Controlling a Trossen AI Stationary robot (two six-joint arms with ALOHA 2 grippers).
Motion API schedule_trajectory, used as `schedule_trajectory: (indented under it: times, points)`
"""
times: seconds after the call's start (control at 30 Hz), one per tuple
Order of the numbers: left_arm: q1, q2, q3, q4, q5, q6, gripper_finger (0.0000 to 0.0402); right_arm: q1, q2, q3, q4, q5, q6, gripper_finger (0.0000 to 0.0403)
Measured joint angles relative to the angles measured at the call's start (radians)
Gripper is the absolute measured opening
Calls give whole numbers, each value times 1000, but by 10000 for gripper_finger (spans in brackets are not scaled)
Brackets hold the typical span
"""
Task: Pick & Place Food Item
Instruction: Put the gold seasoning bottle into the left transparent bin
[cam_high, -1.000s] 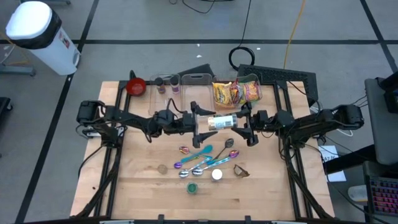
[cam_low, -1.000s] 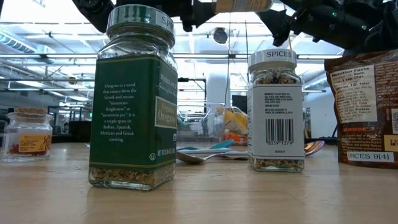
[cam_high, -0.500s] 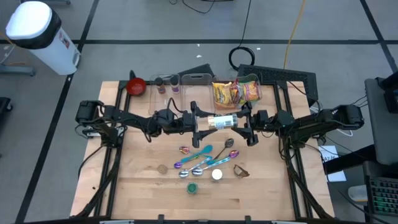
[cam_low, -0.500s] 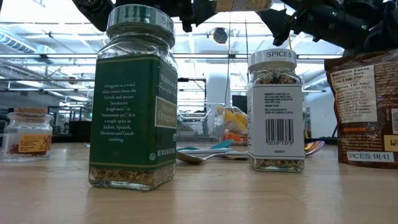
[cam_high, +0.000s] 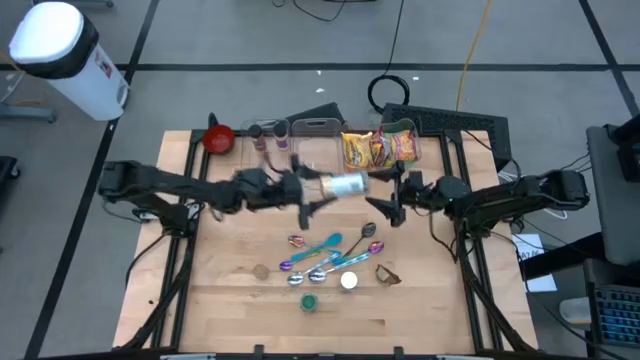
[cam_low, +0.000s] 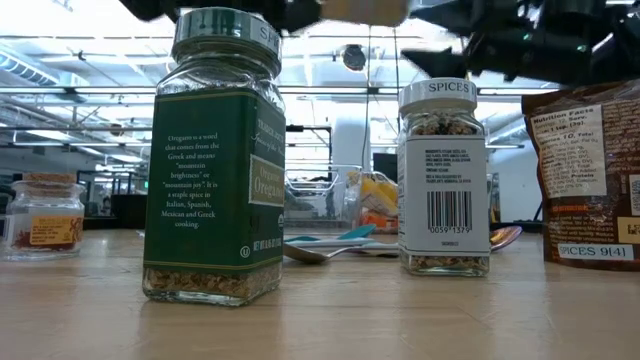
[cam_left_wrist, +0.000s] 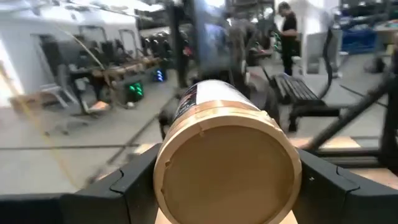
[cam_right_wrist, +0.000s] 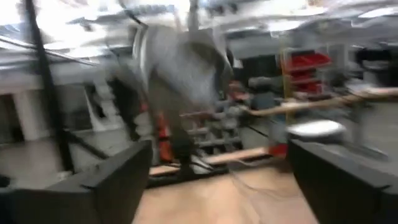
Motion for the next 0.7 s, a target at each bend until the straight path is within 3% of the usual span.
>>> schedule_trajectory:
  times: [0.07,0.27,0.43,0.53,0.7]
  points:
    - [-6,-82,7,-80,-78,6,274,-8,-26,2,-57,9,6,380]
    - [-2,-275,3,-452,-269,-65,274,-47,-89,2,-153,-10,2,324]
    - [68,-423,7,-797,-505,-225,274,-54,-102,2,-196,-12,0,313]
    - [154,-465,4,-989,-505,-355,274,-53,-102,2,-190,-17,0,316]
    - [345,-486,5,-1209,-322,-524,274,-59,-102,2,-191,-16,3,317]
